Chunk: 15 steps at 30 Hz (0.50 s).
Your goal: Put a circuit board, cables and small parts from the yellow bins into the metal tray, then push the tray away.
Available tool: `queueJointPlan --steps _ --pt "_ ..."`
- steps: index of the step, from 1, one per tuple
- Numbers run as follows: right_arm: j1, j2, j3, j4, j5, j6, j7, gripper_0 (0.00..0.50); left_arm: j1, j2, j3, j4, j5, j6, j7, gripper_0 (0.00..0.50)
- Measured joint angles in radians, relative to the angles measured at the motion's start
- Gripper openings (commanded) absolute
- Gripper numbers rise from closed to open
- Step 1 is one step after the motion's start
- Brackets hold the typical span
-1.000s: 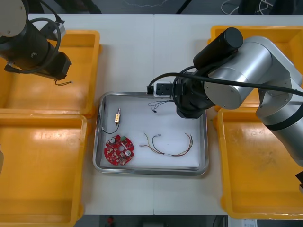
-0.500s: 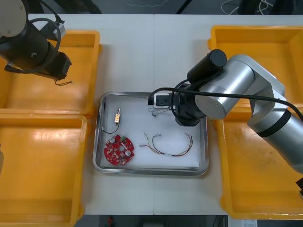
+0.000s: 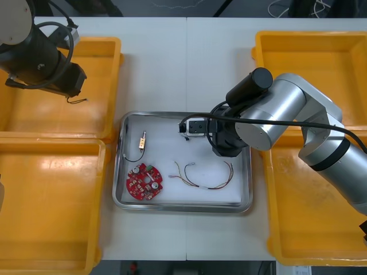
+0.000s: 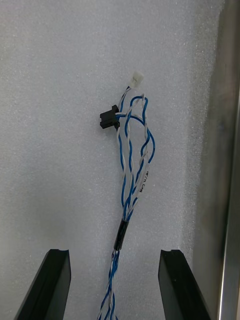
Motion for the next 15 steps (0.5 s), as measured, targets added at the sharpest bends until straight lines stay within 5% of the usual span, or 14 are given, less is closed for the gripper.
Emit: queueJointPlan --steps 9,15 --pt "0.0 0.0 -0.002 -0.009 -0.019 0.008 0.0 0.5 0.0 0.0 0.0 0.0 0.0 0.0 0.0 0.0" --pt "0.0 0.018 -0.049 -0.058 -0.029 0.127 0.0 0.5 0.0 0.0 0.0 0.0 0.002 0.0 0.0 0.0"
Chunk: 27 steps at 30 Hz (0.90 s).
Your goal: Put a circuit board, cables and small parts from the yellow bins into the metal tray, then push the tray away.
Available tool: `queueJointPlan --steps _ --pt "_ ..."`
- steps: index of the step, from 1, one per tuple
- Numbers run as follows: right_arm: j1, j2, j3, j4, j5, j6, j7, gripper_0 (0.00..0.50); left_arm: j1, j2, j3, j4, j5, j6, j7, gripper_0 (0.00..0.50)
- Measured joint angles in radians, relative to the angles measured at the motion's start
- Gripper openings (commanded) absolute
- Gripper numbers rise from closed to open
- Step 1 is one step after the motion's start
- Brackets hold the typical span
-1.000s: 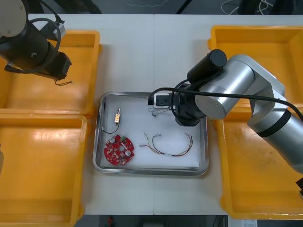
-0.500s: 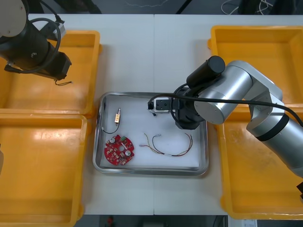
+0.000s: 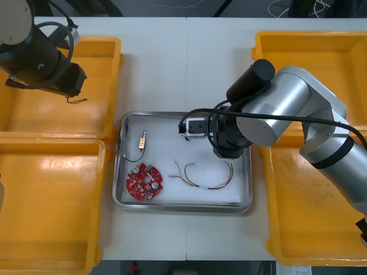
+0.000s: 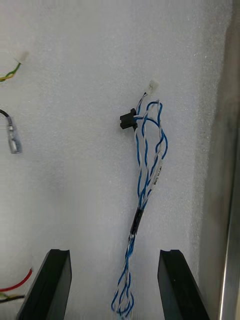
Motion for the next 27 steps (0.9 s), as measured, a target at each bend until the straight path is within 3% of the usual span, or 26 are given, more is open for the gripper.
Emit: queueJointPlan --steps 14,20,27 --pt "0.001 0.049 -0.228 -0.2 -0.028 0.412 -0.007 0.5 0.0 0.0 -0.038 -0.061 0.036 0.0 0.009 0.0" --pt "0.003 0.049 -0.364 -0.274 -0.034 0.419 -0.053 0.5 0.0 0.0 -0.121 -0.108 0.07 0.0 0.088 0.0" --pt "0.023 0.035 -0.502 -0.337 -0.046 0.42 -0.088 0.5 0.0 -0.008 -0.206 -0.14 0.133 0.0 0.365 0.0"
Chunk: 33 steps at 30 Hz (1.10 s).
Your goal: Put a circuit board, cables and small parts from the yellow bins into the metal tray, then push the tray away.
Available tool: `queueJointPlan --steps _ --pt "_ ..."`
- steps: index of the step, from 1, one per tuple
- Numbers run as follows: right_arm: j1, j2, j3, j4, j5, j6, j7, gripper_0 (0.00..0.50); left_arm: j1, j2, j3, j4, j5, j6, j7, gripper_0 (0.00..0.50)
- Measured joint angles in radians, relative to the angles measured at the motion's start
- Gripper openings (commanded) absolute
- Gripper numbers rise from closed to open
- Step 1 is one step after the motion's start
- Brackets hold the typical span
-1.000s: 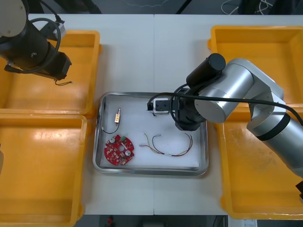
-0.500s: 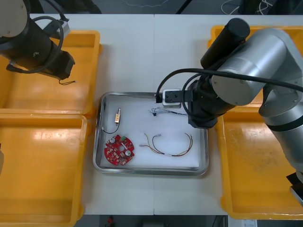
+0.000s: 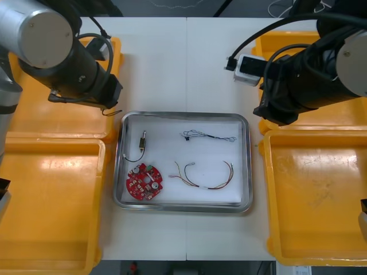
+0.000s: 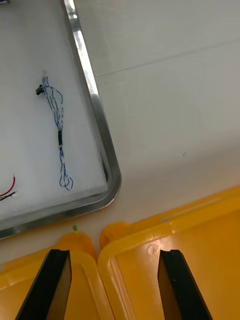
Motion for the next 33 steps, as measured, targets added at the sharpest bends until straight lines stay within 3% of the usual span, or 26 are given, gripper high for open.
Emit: queueJointPlan --steps 5,10,15,21,33 --pt "0.063 -0.037 -0.07 -0.068 0.001 0.0 -0.193 0.5 -0.002 -0.021 -0.077 0.0 0.01 0.0 0.049 0.001" --pt "0.147 -0.076 -0.14 -0.178 0.04 0.0 -0.276 0.5 -0.006 -0.042 -0.157 0.0 0.01 -0.008 0.049 0.001" --pt "0.231 -0.105 -0.211 -0.221 0.041 0.0 -0.437 0.5 -0.006 -0.049 -0.231 0.0 0.01 -0.056 0.049 0.002" --pt "0.306 -0.126 -0.297 -0.233 0.036 0.0 -0.462 0.5 -0.006 -0.05 -0.333 0.022 -0.01 -0.149 0.049 0.001" --pt "0.423 -0.146 -0.398 -0.22 0.019 0.0 -0.66 0.5 -0.007 -0.068 -0.468 0.144 -0.069 -0.311 0.049 0.002"
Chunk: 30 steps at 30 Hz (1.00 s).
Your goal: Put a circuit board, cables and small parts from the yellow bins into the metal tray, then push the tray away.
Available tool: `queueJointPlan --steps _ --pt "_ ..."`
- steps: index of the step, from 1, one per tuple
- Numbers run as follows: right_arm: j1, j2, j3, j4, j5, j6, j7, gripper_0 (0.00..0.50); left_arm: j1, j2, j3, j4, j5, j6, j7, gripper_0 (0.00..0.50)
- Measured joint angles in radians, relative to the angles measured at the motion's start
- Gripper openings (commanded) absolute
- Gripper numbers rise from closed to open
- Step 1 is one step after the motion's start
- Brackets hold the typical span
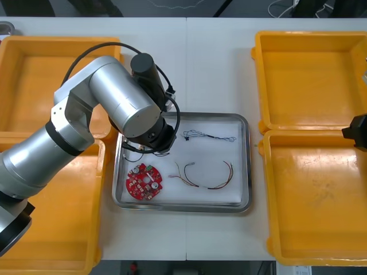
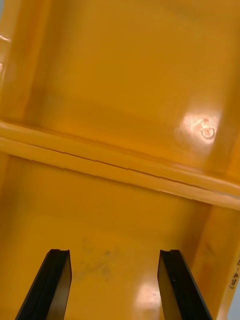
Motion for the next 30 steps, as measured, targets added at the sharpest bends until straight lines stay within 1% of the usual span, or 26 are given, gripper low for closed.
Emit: queueJointPlan --steps 8,9,10,11,12,13,14,15,16,25,27,30 --pt "0.039 -0.001 -0.054 0.051 -0.033 0.0 -0.01 0.5 0.0 -0.001 -0.034 0.012 -0.021 -0.019 0.0 0.002" --pt "0.045 -0.001 -0.059 0.059 -0.045 0.0 -0.012 0.5 0.0 -0.001 -0.037 0.014 -0.023 -0.02 0.0 0.006" --pt "0.052 -0.001 -0.065 0.068 -0.06 0.0 -0.019 0.5 0.0 -0.001 -0.039 0.016 -0.023 -0.02 0.0 0.03" --pt "0.058 -0.001 -0.07 0.076 -0.078 0.0 -0.036 0.5 0.0 -0.001 -0.04 0.017 -0.023 -0.02 0.0 0.078" --pt "0.064 -0.001 -0.075 0.085 -0.096 0.0 -0.068 0.5 0.0 -0.001 -0.04 0.018 -0.023 -0.02 0.0 0.193" --pt "0.071 -0.001 -0.079 0.092 -0.11 0.0 -0.102 0.5 0.0 -0.001 -0.04 0.018 -0.023 -0.02 0.0 0.329" --pt "0.077 -0.001 -0.081 0.097 -0.118 0.0 -0.139 0.5 0.0 -0.001 -0.04 0.018 -0.023 -0.02 0.0 0.386" --pt "0.082 -0.001 -0.083 0.1 -0.122 0.0 -0.167 0.5 0.0 -0.001 -0.04 0.019 -0.023 -0.02 0.0 0.475" --pt "0.087 -0.001 -0.084 0.102 -0.122 0.0 -0.18 0.5 0.0 -0.001 -0.04 0.019 -0.023 -0.02 0.0 0.5" --pt "0.114 -0.001 -0.084 0.114 -0.122 0.0 -0.18 0.5 -0.001 -0.001 -0.039 0.018 -0.023 -0.017 0.001 0.5" --pt "0.116 -0.001 -0.084 0.124 -0.122 0.0 -0.18 0.5 -0.001 -0.001 -0.03 0.009 -0.023 0.005 0.002 0.5" --pt "0.117 -0.001 -0.084 0.128 -0.122 0.0 -0.18 0.5 -0.001 -0.001 0.002 -0.026 -0.022 0.069 0.003 0.5"
